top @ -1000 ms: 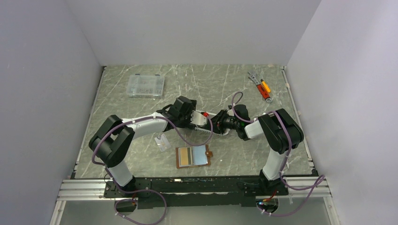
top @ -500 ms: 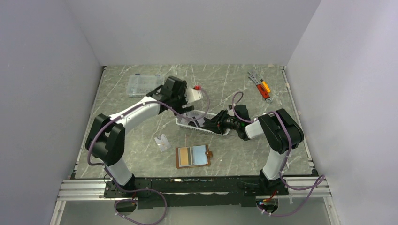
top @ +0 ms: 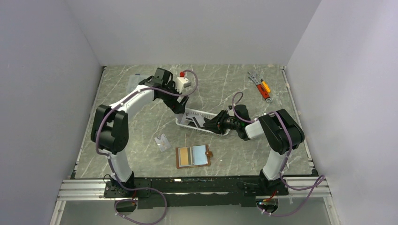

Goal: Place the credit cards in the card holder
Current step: Pick up the credit card from the storage box.

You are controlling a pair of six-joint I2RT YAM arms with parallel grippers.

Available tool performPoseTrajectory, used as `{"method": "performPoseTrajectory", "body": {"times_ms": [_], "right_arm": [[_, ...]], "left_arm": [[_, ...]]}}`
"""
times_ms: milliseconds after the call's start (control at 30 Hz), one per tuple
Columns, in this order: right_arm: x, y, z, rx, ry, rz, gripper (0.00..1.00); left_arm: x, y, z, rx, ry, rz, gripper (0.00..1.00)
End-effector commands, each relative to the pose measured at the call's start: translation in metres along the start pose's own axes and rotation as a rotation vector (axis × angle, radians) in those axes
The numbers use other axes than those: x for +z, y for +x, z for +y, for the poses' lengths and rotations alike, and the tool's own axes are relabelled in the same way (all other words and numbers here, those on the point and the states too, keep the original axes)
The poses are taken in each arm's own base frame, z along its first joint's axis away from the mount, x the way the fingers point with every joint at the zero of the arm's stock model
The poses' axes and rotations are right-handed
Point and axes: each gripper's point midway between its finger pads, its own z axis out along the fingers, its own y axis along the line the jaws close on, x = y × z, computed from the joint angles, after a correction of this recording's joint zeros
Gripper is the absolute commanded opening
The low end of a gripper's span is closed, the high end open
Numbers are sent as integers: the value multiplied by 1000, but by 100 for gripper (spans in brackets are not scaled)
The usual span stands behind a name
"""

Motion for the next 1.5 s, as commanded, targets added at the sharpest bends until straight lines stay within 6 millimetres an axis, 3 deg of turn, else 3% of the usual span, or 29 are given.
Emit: {"method": "performPoseTrajectory", "body": {"times_ms": [0, 233, 333, 500, 633, 733, 1100, 1300, 1467], "right_arm": [[-3, 2, -9, 21, 38, 2, 31], [-3, 2, -11, 22, 41, 2, 30], [-3, 3, -11, 21, 44, 3, 29], [-3, 2, -10, 10, 46, -3, 28], [-3, 2, -9, 9, 46, -1, 28], [-3, 2, -9, 8, 46, 0, 28], [-5, -1, -5, -43, 73, -8, 31], [-14, -8, -6, -133, 209, -25, 38], [-21, -10, 3, -203, 258, -23, 40]], "left_arm": [[0, 11, -14, -211, 131, 0, 99], [2, 20, -13, -244, 142, -2, 99], [6, 21, -15, -247, 161, 4, 93], [7, 24, -12, -237, 153, 8, 75], [6, 23, -12, -220, 156, 6, 47], [6, 24, -10, -211, 149, 8, 33], [1, 17, -5, -163, 127, -7, 0], [-23, -19, -16, -126, 187, -85, 0], [-36, -26, -12, -98, 149, -83, 0]]}}
